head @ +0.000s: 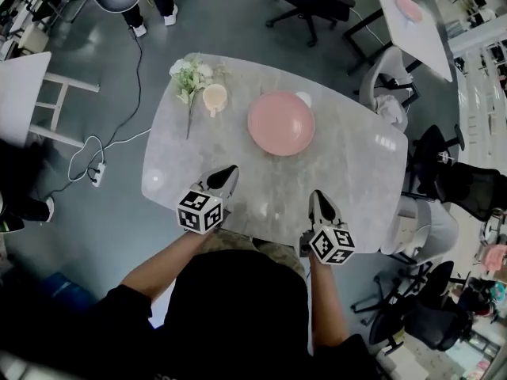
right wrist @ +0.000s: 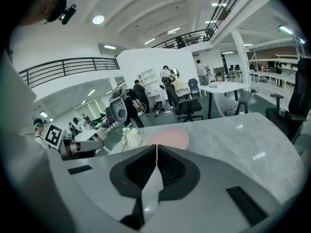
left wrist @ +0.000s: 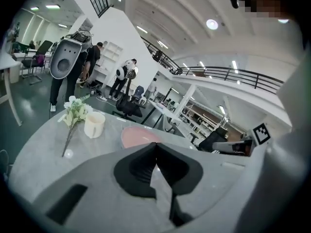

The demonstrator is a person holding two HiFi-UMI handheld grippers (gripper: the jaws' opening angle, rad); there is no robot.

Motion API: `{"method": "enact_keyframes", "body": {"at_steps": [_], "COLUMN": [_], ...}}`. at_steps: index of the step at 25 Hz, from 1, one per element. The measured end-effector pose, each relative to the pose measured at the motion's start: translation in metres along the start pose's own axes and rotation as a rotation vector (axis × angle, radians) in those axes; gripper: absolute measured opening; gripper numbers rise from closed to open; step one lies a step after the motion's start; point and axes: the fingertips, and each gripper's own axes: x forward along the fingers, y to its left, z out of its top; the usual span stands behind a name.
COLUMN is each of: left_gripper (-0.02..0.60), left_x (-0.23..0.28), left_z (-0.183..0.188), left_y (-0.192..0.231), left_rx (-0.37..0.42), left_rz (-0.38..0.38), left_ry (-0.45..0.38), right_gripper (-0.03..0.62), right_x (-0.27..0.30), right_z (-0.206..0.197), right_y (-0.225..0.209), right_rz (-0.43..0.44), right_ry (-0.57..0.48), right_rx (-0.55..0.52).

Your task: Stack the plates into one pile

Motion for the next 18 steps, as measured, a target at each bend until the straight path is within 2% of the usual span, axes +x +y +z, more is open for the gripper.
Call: {"method": "enact_keyframes", "body": {"at_steps": [4, 10, 14, 18], "left_gripper": [0.017, 0.017, 0.017, 0.017], "left_x": [-0.039, -0.08, -0.106, -0.144], "left_z": [-0.016, -0.018, -0.027, -0.066], "left_y": [-0.033, -0.093, -0.147, -0.208], "left_rx": [0.027, 0.128, 0.177, 0.172], "left_rz": [-0.005, -0.029, 0.006, 0.058], "left_ry": [-0.038, -0.129, -0.21, -0.278], "right_gripper": [0.017, 0.017, 0.017, 0.017], "right_x": [-0.037, -0.083, -0.13, -0.199], "right_z": [-0.012, -0.013, -0.015, -0.039], "right_y": [0.019, 0.044, 0.034, 0.014], "right_rz": [0.012, 0.115, 0.159, 0.187], "right_ry": [0.001, -0.069, -0.111, -0.136], "right_rx": [-0.099, -0.177, -0.193, -0.231]}}
